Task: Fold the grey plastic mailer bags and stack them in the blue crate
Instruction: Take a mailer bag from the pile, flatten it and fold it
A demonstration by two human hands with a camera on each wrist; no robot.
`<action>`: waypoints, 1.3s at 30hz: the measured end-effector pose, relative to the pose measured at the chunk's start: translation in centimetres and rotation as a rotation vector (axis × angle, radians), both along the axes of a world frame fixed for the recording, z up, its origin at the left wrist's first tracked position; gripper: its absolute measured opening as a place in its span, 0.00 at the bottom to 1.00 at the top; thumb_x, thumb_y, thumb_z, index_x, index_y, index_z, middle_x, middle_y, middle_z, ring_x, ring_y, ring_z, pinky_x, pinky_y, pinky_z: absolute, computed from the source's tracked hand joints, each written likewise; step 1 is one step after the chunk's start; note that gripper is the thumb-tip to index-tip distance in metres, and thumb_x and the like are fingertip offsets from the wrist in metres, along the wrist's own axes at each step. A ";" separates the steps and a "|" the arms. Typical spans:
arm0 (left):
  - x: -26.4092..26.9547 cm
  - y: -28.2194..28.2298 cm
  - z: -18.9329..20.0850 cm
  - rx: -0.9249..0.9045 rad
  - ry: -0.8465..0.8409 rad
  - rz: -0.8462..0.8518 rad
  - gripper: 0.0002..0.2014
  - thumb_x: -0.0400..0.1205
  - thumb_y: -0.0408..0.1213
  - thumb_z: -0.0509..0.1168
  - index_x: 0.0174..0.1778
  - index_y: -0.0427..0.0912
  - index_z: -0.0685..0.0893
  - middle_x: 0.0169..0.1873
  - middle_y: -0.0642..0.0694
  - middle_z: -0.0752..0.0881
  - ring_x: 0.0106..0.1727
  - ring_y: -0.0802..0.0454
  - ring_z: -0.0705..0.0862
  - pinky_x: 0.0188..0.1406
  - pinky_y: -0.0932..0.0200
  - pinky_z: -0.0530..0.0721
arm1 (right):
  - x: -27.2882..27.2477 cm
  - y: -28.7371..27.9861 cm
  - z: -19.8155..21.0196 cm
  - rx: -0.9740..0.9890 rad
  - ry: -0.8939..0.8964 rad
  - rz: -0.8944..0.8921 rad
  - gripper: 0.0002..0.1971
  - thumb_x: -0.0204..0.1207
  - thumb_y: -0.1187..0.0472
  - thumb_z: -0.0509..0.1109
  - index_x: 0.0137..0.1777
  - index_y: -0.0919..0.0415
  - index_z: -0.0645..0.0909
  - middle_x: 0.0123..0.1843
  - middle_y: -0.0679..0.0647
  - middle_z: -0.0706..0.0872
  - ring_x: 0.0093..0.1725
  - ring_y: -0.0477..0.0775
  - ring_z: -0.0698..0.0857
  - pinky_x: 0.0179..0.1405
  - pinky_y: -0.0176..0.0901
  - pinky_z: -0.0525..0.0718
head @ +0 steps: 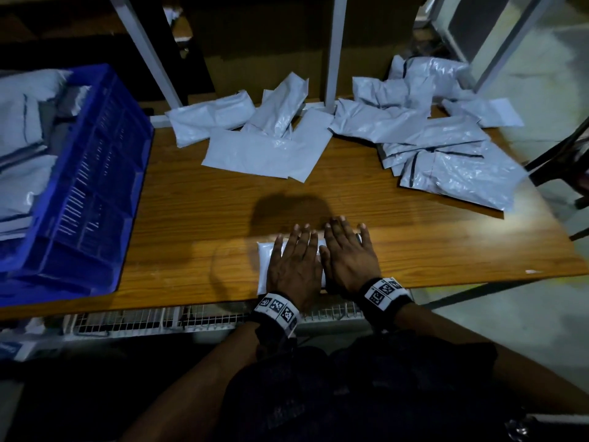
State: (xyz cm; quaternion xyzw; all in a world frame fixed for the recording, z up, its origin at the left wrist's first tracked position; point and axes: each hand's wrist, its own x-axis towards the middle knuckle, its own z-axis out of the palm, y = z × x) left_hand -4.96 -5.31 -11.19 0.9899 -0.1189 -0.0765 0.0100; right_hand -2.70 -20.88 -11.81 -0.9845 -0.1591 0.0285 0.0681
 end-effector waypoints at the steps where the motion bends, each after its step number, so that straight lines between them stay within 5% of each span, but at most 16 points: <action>1: 0.0 0.1 0.3 -0.019 -0.013 0.000 0.34 0.87 0.50 0.35 0.89 0.42 0.60 0.89 0.42 0.60 0.91 0.45 0.53 0.89 0.38 0.47 | 0.1 -0.1 0.2 0.004 0.017 0.003 0.37 0.89 0.42 0.34 0.88 0.61 0.64 0.90 0.58 0.63 0.91 0.57 0.51 0.88 0.69 0.43; 6: 0.9 1.8 2.0 -0.163 0.110 0.020 0.40 0.83 0.64 0.33 0.88 0.49 0.63 0.87 0.48 0.65 0.90 0.48 0.56 0.87 0.37 0.46 | 1.1 -1.5 2.8 0.086 0.209 0.070 0.42 0.81 0.32 0.34 0.87 0.55 0.64 0.89 0.57 0.63 0.91 0.61 0.52 0.84 0.75 0.49; 10: 2.7 5.5 4.2 -0.198 0.129 -0.006 0.31 0.82 0.64 0.61 0.81 0.58 0.73 0.81 0.52 0.76 0.87 0.44 0.63 0.83 0.32 0.61 | 2.1 -2.8 5.6 0.039 0.290 0.154 0.32 0.86 0.40 0.55 0.85 0.57 0.69 0.79 0.61 0.78 0.79 0.66 0.75 0.73 0.59 0.75; 14: 3.8 7.1 7.2 -0.260 0.210 -0.040 0.37 0.74 0.60 0.77 0.80 0.62 0.75 0.71 0.51 0.85 0.74 0.45 0.80 0.69 0.42 0.82 | 2.9 -2.0 8.5 0.094 0.306 0.160 0.33 0.80 0.47 0.75 0.82 0.56 0.74 0.71 0.59 0.86 0.68 0.61 0.84 0.61 0.48 0.81; 18: 4.6 7.5 9.1 -0.354 -0.164 -0.068 0.32 0.69 0.45 0.84 0.70 0.46 0.85 0.59 0.43 0.87 0.60 0.39 0.85 0.55 0.43 0.86 | 3.6 -1.3 10.8 0.082 -0.019 0.158 0.29 0.71 0.51 0.81 0.74 0.52 0.81 0.61 0.56 0.84 0.60 0.62 0.83 0.53 0.53 0.84; 21: 4.3 6.9 9.1 -0.320 -0.374 -0.110 0.23 0.63 0.35 0.82 0.55 0.47 0.89 0.47 0.43 0.84 0.48 0.38 0.83 0.40 0.47 0.82 | 2.9 -0.5 10.8 0.052 -0.257 0.143 0.17 0.71 0.56 0.77 0.60 0.53 0.84 0.53 0.57 0.82 0.52 0.64 0.81 0.41 0.51 0.79; 23: 3.7 6.5 7.6 -0.326 -0.386 -0.121 0.21 0.62 0.32 0.80 0.50 0.46 0.87 0.45 0.43 0.82 0.45 0.39 0.81 0.38 0.47 0.81 | 2.0 -0.2 9.5 0.044 -0.256 0.108 0.14 0.69 0.55 0.76 0.55 0.54 0.84 0.52 0.57 0.81 0.50 0.63 0.80 0.41 0.50 0.75; 26: 2.3 6.6 4.7 -0.372 -0.280 -0.172 0.20 0.61 0.34 0.77 0.49 0.46 0.86 0.50 0.42 0.84 0.50 0.36 0.84 0.48 0.42 0.84 | 0.8 -0.7 6.3 0.018 -0.158 0.114 0.16 0.64 0.55 0.82 0.50 0.54 0.83 0.59 0.58 0.83 0.54 0.65 0.84 0.45 0.53 0.80; 31: 0.4 6.7 3.1 -0.460 -0.228 -0.193 0.26 0.76 0.65 0.68 0.51 0.44 0.89 0.53 0.44 0.89 0.54 0.44 0.87 0.52 0.48 0.85 | -0.3 -2.9 4.3 0.128 -0.067 0.199 0.20 0.71 0.37 0.77 0.56 0.48 0.85 0.67 0.54 0.85 0.66 0.60 0.82 0.60 0.55 0.81; 36: 1.5 5.4 2.7 -0.323 -0.281 0.002 0.26 0.89 0.53 0.51 0.75 0.44 0.82 0.76 0.41 0.80 0.79 0.42 0.76 0.79 0.39 0.74 | 1.8 -0.2 4.6 0.200 -0.159 0.157 0.23 0.86 0.44 0.59 0.66 0.57 0.87 0.72 0.59 0.86 0.74 0.64 0.81 0.71 0.62 0.79; 39: 2.6 3.7 3.0 -0.180 -0.147 0.027 0.28 0.91 0.49 0.48 0.87 0.42 0.65 0.88 0.41 0.64 0.89 0.44 0.58 0.88 0.39 0.54 | 3.3 1.8 3.4 0.138 -0.048 0.186 0.29 0.88 0.45 0.49 0.78 0.57 0.80 0.83 0.59 0.76 0.85 0.62 0.70 0.81 0.73 0.67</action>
